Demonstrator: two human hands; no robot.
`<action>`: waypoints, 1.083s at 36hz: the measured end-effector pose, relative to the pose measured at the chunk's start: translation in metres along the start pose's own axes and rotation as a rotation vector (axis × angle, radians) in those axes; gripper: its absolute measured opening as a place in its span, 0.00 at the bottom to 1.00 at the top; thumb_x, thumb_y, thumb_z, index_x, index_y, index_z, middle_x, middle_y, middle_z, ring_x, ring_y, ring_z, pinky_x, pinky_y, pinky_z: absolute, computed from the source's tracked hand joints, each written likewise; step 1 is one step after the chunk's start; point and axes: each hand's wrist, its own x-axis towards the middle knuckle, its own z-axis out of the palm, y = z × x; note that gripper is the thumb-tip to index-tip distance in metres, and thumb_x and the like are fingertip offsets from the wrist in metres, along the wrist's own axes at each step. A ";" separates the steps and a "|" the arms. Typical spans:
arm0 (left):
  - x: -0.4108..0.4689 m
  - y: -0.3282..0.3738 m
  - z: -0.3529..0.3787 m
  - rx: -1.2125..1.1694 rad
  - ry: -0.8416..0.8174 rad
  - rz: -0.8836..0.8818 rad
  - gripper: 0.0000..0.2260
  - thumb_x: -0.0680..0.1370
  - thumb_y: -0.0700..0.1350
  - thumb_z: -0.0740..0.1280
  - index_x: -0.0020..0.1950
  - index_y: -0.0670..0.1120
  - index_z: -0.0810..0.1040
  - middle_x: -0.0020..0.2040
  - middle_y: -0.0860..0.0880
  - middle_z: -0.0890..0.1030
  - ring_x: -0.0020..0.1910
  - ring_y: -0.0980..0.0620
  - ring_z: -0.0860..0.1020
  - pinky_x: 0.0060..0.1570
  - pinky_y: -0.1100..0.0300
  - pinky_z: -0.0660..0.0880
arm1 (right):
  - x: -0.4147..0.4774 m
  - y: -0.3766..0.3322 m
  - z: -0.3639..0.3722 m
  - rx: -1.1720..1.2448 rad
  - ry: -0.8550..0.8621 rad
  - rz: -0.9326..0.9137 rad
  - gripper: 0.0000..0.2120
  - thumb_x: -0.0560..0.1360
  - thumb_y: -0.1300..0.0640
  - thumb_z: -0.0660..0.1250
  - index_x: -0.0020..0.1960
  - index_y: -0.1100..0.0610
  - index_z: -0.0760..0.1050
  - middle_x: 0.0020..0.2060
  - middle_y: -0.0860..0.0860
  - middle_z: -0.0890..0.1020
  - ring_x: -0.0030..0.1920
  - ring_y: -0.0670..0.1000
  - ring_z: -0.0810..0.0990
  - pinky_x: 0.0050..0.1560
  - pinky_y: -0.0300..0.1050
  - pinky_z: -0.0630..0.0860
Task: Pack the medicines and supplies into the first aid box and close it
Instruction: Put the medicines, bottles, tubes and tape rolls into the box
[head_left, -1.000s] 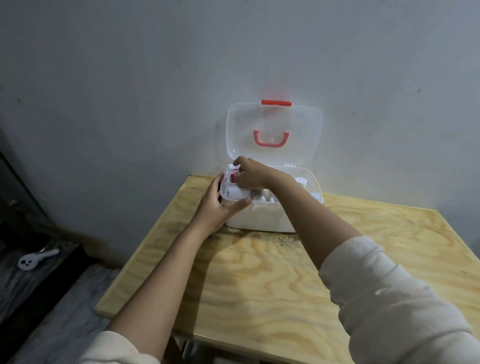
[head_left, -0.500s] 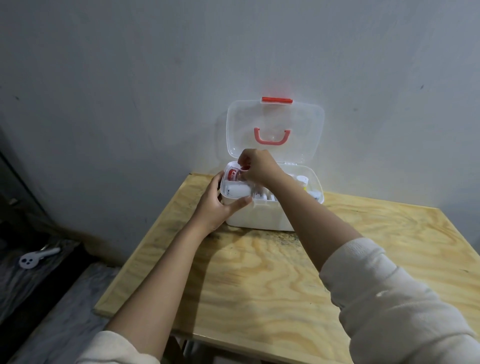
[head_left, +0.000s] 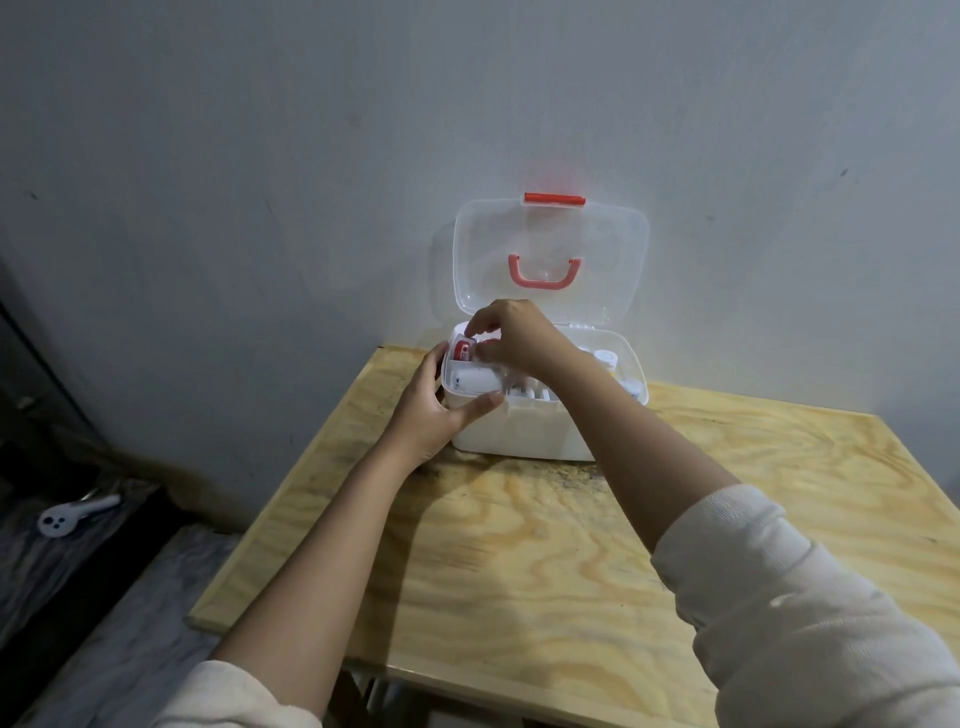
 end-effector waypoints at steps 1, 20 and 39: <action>0.000 0.000 0.000 -0.002 -0.001 -0.002 0.49 0.57 0.68 0.75 0.74 0.52 0.63 0.69 0.53 0.72 0.68 0.53 0.71 0.68 0.48 0.70 | -0.001 0.000 -0.001 0.003 0.002 0.001 0.12 0.72 0.60 0.68 0.55 0.60 0.79 0.54 0.55 0.82 0.54 0.53 0.79 0.53 0.39 0.72; 0.000 0.001 0.000 -0.014 -0.001 0.023 0.43 0.60 0.63 0.75 0.72 0.53 0.65 0.65 0.58 0.73 0.65 0.56 0.71 0.68 0.50 0.70 | 0.007 0.000 0.007 0.079 -0.039 0.037 0.16 0.72 0.57 0.69 0.60 0.56 0.78 0.54 0.55 0.82 0.53 0.52 0.79 0.51 0.38 0.72; 0.002 0.000 -0.002 -0.006 -0.016 0.011 0.49 0.59 0.66 0.75 0.75 0.50 0.62 0.71 0.52 0.71 0.69 0.52 0.70 0.67 0.47 0.71 | 0.018 0.000 0.012 0.086 0.129 0.159 0.12 0.69 0.57 0.74 0.46 0.62 0.75 0.43 0.59 0.81 0.39 0.54 0.76 0.45 0.49 0.79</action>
